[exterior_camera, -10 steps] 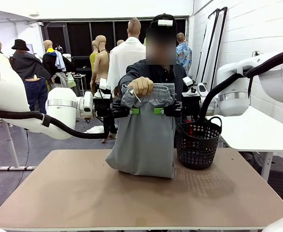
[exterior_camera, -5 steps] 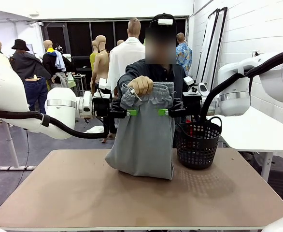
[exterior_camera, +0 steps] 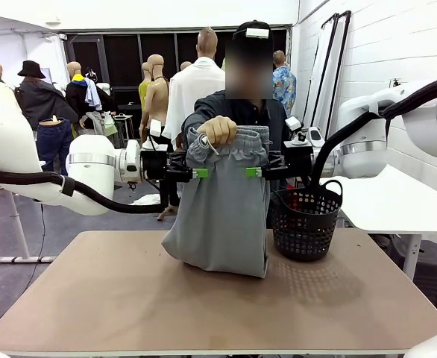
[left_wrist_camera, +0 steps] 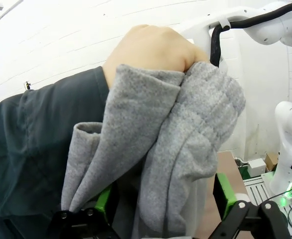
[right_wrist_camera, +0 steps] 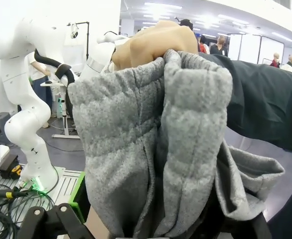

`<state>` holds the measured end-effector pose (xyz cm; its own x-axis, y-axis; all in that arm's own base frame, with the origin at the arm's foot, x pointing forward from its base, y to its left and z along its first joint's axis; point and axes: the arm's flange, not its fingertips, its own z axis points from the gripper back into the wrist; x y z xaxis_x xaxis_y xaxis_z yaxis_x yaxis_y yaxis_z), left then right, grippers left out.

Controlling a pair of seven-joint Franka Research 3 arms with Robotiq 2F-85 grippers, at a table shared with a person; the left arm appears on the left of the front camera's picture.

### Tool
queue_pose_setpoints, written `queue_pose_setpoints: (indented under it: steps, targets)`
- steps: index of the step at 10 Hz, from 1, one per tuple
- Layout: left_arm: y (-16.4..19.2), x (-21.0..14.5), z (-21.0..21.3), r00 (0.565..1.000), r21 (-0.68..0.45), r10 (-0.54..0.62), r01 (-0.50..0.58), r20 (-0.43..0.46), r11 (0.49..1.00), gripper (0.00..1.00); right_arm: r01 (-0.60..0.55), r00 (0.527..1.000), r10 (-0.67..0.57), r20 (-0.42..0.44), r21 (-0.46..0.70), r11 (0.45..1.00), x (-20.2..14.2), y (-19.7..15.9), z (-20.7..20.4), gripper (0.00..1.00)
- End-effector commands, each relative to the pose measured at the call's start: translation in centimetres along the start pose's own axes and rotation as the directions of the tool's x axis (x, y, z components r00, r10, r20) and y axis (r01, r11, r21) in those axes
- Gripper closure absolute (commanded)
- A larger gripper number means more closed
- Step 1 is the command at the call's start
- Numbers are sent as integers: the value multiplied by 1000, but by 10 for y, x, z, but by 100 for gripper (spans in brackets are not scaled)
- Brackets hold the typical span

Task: Fold the training pants.
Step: Release the ends of the Training pants and then grab the overlapped ends.

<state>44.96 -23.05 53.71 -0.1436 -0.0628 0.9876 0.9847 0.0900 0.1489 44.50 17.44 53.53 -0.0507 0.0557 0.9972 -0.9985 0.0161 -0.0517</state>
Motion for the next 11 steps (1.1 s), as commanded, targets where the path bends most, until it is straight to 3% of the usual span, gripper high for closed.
queue_pose_setpoints:
  steps: [1,3,11]
  targets:
    - [-7,3,11,999,43,8,-9,31,999,0,-8,1000,7,-15,-43,999,5,4,6,0]
    - [-9,3,17,999,65,4,-7,38,998,0,-15,999,11,-47,-83,996,5,6,15,0]
    - [-9,4,35,1000,129,-5,2,30,992,0,-15,999,8,-39,-171,985,13,15,38,0]
